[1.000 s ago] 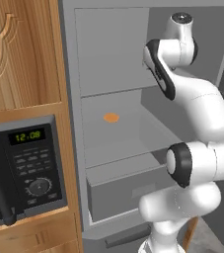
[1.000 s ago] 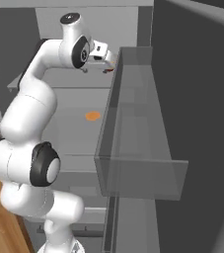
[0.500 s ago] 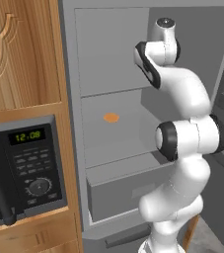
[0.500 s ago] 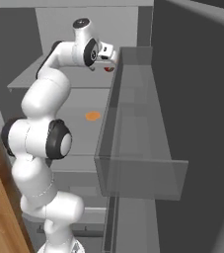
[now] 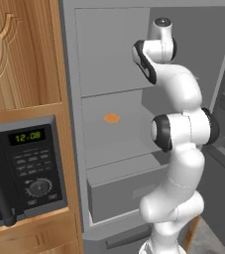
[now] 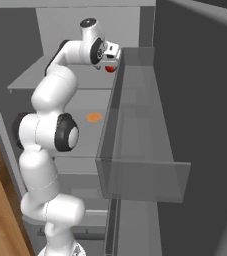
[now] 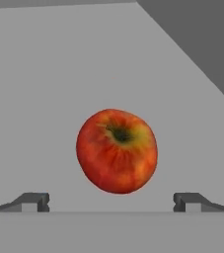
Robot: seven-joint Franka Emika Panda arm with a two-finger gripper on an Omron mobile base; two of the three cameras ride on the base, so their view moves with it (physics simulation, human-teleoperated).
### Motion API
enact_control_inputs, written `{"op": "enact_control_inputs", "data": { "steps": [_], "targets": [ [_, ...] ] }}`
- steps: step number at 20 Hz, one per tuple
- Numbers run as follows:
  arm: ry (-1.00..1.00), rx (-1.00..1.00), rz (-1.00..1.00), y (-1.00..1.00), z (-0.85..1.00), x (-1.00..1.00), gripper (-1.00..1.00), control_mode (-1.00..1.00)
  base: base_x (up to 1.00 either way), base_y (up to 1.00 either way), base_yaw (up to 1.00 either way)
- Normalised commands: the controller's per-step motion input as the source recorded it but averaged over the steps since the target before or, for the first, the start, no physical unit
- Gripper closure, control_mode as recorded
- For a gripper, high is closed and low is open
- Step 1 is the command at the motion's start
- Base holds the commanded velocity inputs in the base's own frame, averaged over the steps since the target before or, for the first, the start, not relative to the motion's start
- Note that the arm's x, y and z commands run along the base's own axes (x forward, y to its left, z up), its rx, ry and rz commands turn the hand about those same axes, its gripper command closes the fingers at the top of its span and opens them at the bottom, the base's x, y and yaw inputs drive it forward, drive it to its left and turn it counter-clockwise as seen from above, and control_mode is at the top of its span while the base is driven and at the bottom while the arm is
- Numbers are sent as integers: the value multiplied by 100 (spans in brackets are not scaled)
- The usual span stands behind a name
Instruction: Pick the tangerine and apple from the fridge and place them on the plate next to the blender to make a fruit smoothie.
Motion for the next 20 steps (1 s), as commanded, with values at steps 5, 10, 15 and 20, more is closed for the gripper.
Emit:
{"op": "enact_control_inputs", "data": {
  "steps": [5, 10, 15, 20],
  "targets": [
    [0, 0, 0, 0, -11, 38, -100, -100, 0, 0, 0],
    [0, 0, 0, -1, -7, 24, 100, -100, 0, 0, 0],
    [0, 0, 0, -2, -7, 0, 100, -100, 0, 0, 0],
    [-11, -1, 0, 0, 0, -23, 100, -100, 0, 0, 0]
  ]
}}
